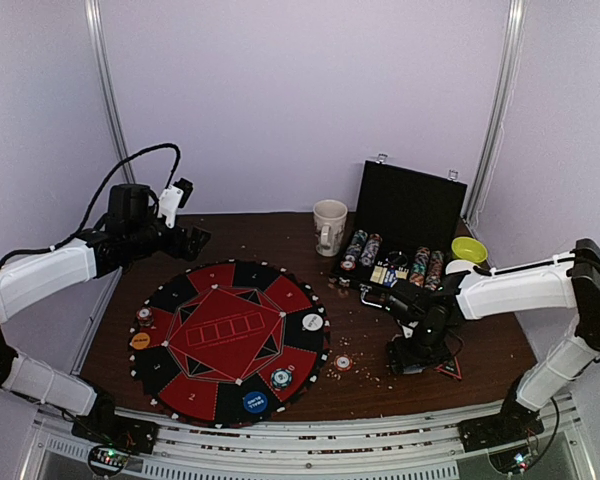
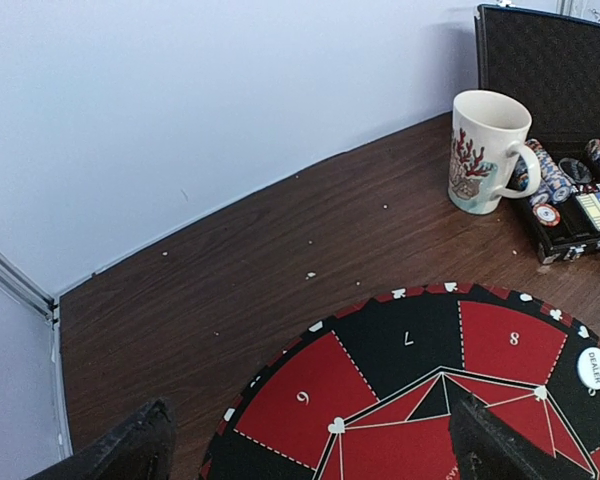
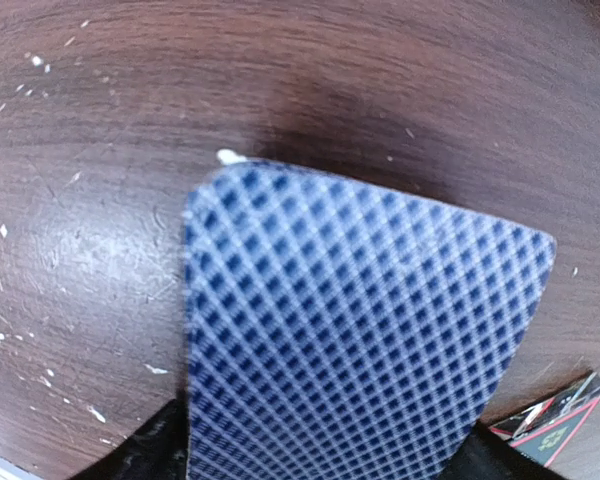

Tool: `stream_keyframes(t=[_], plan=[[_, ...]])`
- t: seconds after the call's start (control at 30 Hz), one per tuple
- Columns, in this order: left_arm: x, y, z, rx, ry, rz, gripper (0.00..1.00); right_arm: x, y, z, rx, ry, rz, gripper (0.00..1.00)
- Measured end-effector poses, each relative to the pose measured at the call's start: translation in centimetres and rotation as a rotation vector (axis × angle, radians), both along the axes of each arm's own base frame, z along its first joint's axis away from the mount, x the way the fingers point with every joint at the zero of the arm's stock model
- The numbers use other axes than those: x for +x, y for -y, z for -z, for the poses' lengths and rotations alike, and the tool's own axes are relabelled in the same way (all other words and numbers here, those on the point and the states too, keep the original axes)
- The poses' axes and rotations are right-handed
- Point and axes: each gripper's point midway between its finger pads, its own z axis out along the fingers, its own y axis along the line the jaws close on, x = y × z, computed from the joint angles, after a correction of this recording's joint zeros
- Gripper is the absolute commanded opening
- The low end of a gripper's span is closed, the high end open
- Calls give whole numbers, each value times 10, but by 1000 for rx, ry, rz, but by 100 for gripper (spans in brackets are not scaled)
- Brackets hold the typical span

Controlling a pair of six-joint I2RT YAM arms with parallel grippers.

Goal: Distribute texas hold em gaming equipment
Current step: Pick up the poker card from the center of the board.

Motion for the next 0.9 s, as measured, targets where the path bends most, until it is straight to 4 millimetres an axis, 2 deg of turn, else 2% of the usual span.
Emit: stream_keyframes(t=[0.33, 0.6, 0.73, 0.83, 0.9], plan=[[0, 0, 0, 6, 2, 2, 98, 1, -1, -1, -14, 13, -25, 59], [0, 0, 0, 6, 2, 4, 98, 12, -11, -11, -28, 45, -103, 54], [-1, 2, 0, -12, -6, 5, 92, 19, -25, -23, -30, 72, -187, 53], [-3, 8, 1, -63, -31, 21, 82, 28, -48, -43, -16, 131, -279, 53], [-6, 16, 4, -114, -67, 43, 79, 36, -66, -61, 3, 180, -341, 53]])
